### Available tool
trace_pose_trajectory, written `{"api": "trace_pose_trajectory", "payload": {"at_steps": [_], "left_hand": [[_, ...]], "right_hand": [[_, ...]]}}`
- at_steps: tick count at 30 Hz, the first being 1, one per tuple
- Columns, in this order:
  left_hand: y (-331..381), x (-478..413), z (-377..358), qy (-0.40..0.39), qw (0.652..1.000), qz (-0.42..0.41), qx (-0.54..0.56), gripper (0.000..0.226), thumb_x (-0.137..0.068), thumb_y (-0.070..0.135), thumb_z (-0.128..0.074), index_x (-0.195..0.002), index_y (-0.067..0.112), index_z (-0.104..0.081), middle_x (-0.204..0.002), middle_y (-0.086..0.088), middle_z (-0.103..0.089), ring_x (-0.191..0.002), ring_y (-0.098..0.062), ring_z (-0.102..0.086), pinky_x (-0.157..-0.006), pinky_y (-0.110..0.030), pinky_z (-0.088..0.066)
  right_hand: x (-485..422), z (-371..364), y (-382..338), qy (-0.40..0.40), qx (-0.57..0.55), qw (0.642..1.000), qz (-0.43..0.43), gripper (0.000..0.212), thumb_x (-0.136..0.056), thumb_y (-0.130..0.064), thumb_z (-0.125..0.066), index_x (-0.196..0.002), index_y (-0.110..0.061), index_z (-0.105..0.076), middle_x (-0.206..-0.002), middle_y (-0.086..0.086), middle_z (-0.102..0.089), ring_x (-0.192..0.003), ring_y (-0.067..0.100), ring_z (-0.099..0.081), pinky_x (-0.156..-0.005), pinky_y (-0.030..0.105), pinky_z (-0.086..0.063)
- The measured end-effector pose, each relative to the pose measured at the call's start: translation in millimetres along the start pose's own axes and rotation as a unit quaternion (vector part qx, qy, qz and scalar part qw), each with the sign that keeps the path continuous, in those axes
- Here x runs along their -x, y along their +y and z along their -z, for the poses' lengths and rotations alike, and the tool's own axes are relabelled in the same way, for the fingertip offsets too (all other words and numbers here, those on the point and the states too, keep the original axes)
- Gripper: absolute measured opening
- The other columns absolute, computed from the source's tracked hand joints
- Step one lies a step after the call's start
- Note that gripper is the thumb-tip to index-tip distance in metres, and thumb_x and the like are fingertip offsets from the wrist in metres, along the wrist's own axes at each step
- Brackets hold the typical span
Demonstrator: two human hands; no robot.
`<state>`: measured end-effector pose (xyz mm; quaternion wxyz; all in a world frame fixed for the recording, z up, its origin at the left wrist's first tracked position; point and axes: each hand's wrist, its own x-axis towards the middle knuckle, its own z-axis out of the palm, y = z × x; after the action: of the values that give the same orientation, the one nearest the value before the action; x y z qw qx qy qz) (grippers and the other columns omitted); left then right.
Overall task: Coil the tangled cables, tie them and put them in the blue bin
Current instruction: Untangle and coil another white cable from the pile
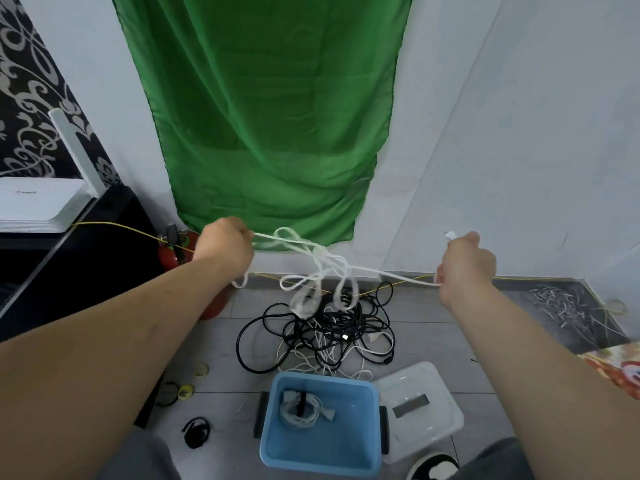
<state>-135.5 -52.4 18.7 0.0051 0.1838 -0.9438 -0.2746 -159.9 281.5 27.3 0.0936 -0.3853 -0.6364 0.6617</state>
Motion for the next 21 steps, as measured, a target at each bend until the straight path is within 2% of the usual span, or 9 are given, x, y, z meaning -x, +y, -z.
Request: {"api": "trace_pose_trajectory", "payload": {"at_steps": [3,7,9,11,14,15,17,19,21], "left_hand": [[-4,0,5,0.006,0.997,-0.01,-0.074,0.02,-0.101,0.019,-0.054,-0.104,0.005,-0.068,-0.102,-0.019,-0.071,-0.09,-0.036,-0.064,-0.073,-0.035,-0.049],[16,14,-11,-0.088,0.985,-0.117,0.09,0.016,-0.1,0.026,-0.058,-0.089,0.019,-0.067,-0.078,-0.005,-0.075,-0.072,-0.025,-0.072,-0.062,-0.031,-0.057],[21,14,-16,-0.086,0.983,-0.138,0.089,0.016,-0.099,0.025,-0.058,-0.087,0.018,-0.067,-0.077,-0.006,-0.074,-0.071,-0.028,-0.07,-0.061,-0.032,-0.055],[19,8,-14,-0.086,0.989,-0.116,-0.019,0.015,-0.098,0.019,-0.054,-0.094,0.015,-0.068,-0.085,-0.007,-0.072,-0.076,-0.029,-0.067,-0.064,-0.033,-0.056],[18,10,-14,-0.147,0.967,-0.09,-0.188,0.026,-0.094,0.014,-0.054,-0.117,0.01,-0.065,-0.111,-0.009,-0.069,-0.093,-0.025,-0.066,-0.078,-0.037,-0.059],[23,15,-14,-0.161,0.967,-0.098,-0.17,0.035,-0.094,0.018,-0.058,-0.128,0.011,-0.061,-0.121,-0.009,-0.066,-0.099,-0.024,-0.065,-0.082,-0.033,-0.057],[41,31,-17,-0.199,0.968,-0.149,-0.041,0.06,-0.092,0.03,-0.069,-0.147,0.019,-0.049,-0.143,-0.002,-0.056,-0.119,-0.021,-0.059,-0.093,-0.025,-0.046],[64,52,-24,-0.271,0.94,-0.179,0.105,0.074,-0.085,0.041,-0.079,-0.149,0.026,-0.046,-0.148,0.01,-0.052,-0.131,-0.011,-0.052,-0.105,-0.025,-0.04],[82,63,-37,-0.295,0.912,-0.195,0.207,0.05,-0.088,0.036,-0.078,-0.132,0.022,-0.062,-0.128,0.006,-0.069,-0.116,-0.008,-0.064,-0.103,-0.03,-0.051]], "right_hand": [[-1,1,2,0.022,0.056,0.997,0.057,0.032,-0.1,-0.033,-0.04,-0.074,-0.016,-0.049,-0.066,0.002,-0.043,-0.058,0.024,-0.039,-0.054,0.032,-0.032],[19,-15,1,-0.09,0.008,0.995,0.044,0.038,-0.106,-0.038,-0.036,-0.085,-0.013,-0.057,-0.057,-0.001,-0.037,-0.045,0.018,-0.033,-0.049,0.028,-0.031],[25,-21,-1,-0.147,-0.032,0.989,0.01,0.038,-0.108,-0.038,-0.034,-0.084,-0.015,-0.054,-0.051,-0.004,-0.032,-0.042,0.014,-0.029,-0.047,0.025,-0.03],[29,-22,-7,-0.194,-0.085,0.977,-0.024,0.036,-0.108,-0.035,-0.032,-0.082,-0.017,-0.05,-0.049,-0.006,-0.03,-0.038,0.013,-0.028,-0.046,0.022,-0.031],[35,-24,-14,-0.25,-0.164,0.951,-0.074,0.038,-0.11,-0.035,-0.031,-0.08,-0.019,-0.047,-0.048,-0.007,-0.031,-0.038,0.013,-0.029,-0.05,0.025,-0.034],[38,-25,-16,-0.269,-0.189,0.941,-0.087,0.04,-0.111,-0.038,-0.03,-0.081,-0.019,-0.047,-0.049,-0.006,-0.032,-0.039,0.013,-0.032,-0.052,0.027,-0.035],[47,-29,-16,-0.305,-0.233,0.918,-0.101,0.041,-0.111,-0.042,-0.028,-0.084,-0.019,-0.048,-0.052,-0.005,-0.035,-0.043,0.013,-0.039,-0.057,0.029,-0.041],[58,-33,-16,-0.334,-0.27,0.897,-0.109,0.04,-0.111,-0.042,-0.028,-0.088,-0.017,-0.048,-0.056,-0.003,-0.038,-0.048,0.015,-0.046,-0.065,0.032,-0.045],[68,-37,-19,-0.353,-0.295,0.881,-0.11,0.042,-0.111,-0.042,-0.027,-0.088,-0.015,-0.05,-0.057,-0.002,-0.04,-0.051,0.017,-0.049,-0.069,0.034,-0.048]]}}
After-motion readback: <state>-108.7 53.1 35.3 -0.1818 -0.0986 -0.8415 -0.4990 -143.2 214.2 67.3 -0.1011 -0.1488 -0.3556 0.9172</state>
